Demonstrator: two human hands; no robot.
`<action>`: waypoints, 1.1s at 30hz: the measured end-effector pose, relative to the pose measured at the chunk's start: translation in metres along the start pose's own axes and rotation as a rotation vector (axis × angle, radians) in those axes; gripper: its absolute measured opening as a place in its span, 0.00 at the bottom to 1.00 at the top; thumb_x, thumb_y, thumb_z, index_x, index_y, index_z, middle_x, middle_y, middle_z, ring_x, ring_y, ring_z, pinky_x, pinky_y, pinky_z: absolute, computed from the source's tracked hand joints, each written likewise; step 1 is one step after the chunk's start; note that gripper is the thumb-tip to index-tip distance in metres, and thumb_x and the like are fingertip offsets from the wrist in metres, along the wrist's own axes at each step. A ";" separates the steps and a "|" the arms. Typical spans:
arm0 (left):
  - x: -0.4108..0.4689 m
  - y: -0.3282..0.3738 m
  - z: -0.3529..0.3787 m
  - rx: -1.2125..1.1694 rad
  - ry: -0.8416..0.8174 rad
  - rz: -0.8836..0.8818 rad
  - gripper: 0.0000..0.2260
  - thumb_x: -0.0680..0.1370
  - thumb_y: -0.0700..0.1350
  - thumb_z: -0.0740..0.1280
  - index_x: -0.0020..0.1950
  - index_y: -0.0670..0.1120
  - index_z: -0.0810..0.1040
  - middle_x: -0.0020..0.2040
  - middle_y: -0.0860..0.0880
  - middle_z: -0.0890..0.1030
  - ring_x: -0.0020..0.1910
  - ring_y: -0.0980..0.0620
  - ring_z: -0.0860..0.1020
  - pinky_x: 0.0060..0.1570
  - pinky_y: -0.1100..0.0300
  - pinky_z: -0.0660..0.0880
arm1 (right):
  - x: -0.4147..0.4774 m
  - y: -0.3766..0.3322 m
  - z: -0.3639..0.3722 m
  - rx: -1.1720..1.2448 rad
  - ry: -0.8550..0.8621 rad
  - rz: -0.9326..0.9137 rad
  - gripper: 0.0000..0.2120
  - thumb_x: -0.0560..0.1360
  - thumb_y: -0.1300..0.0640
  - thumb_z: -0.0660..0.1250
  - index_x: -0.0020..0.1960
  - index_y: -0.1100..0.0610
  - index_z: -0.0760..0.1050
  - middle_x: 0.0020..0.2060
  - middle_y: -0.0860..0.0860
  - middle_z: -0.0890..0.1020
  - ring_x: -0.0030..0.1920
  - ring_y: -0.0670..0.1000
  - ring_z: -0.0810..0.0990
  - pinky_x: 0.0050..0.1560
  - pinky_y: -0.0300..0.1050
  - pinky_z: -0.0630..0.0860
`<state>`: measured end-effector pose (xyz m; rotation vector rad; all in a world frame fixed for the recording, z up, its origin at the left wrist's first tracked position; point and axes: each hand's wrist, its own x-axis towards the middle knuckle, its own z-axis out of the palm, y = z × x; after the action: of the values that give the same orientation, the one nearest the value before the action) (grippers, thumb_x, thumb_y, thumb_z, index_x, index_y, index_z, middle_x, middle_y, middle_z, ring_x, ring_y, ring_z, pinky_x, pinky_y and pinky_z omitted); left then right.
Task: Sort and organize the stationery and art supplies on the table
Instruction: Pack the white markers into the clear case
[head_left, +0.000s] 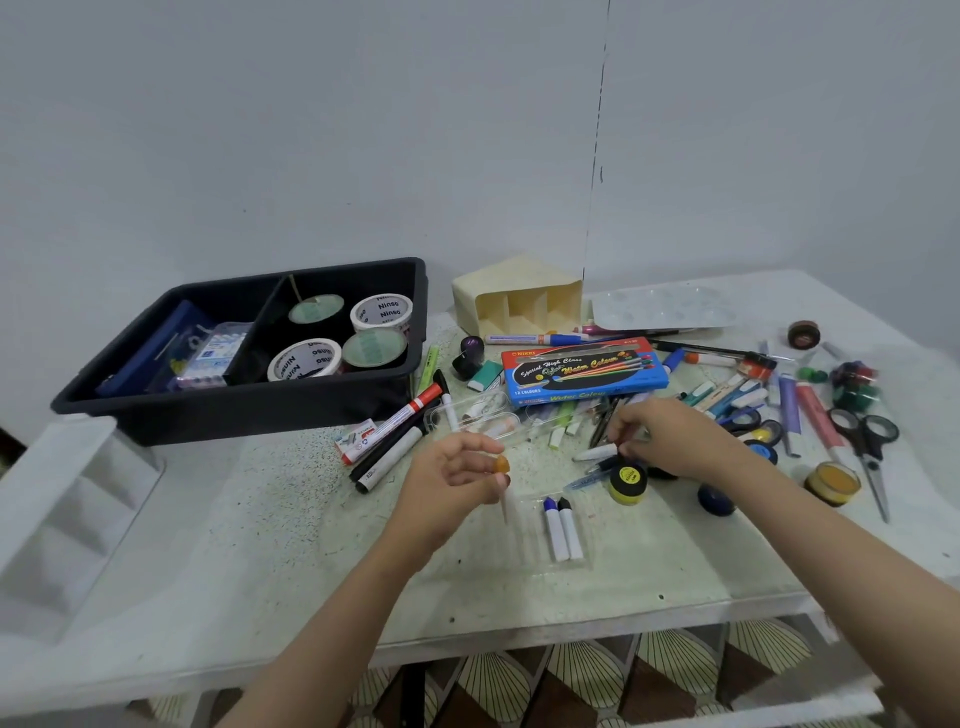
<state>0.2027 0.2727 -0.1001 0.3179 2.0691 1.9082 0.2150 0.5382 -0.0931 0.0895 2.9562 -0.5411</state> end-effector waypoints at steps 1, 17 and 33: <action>-0.002 -0.002 0.001 -0.003 -0.007 -0.006 0.11 0.71 0.29 0.70 0.48 0.42 0.80 0.39 0.47 0.82 0.38 0.53 0.81 0.40 0.61 0.79 | 0.001 0.000 0.000 0.015 -0.006 0.006 0.06 0.74 0.59 0.68 0.50 0.50 0.78 0.46 0.45 0.81 0.46 0.44 0.77 0.42 0.36 0.70; -0.014 -0.031 0.002 0.083 0.045 -0.005 0.09 0.71 0.32 0.71 0.48 0.43 0.80 0.40 0.49 0.81 0.37 0.61 0.80 0.40 0.70 0.75 | -0.036 -0.042 0.010 0.768 0.188 -0.126 0.06 0.73 0.63 0.70 0.47 0.55 0.83 0.38 0.55 0.83 0.37 0.51 0.78 0.43 0.40 0.75; -0.009 -0.045 0.001 0.083 0.054 0.002 0.09 0.72 0.33 0.71 0.50 0.42 0.79 0.44 0.44 0.82 0.42 0.55 0.80 0.45 0.65 0.77 | -0.033 -0.086 0.045 0.121 0.133 -0.151 0.06 0.73 0.51 0.69 0.47 0.51 0.77 0.41 0.46 0.81 0.41 0.45 0.76 0.41 0.42 0.73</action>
<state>0.2137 0.2658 -0.1437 0.2903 2.1876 1.8552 0.2461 0.4405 -0.0996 -0.0897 3.0741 -0.7623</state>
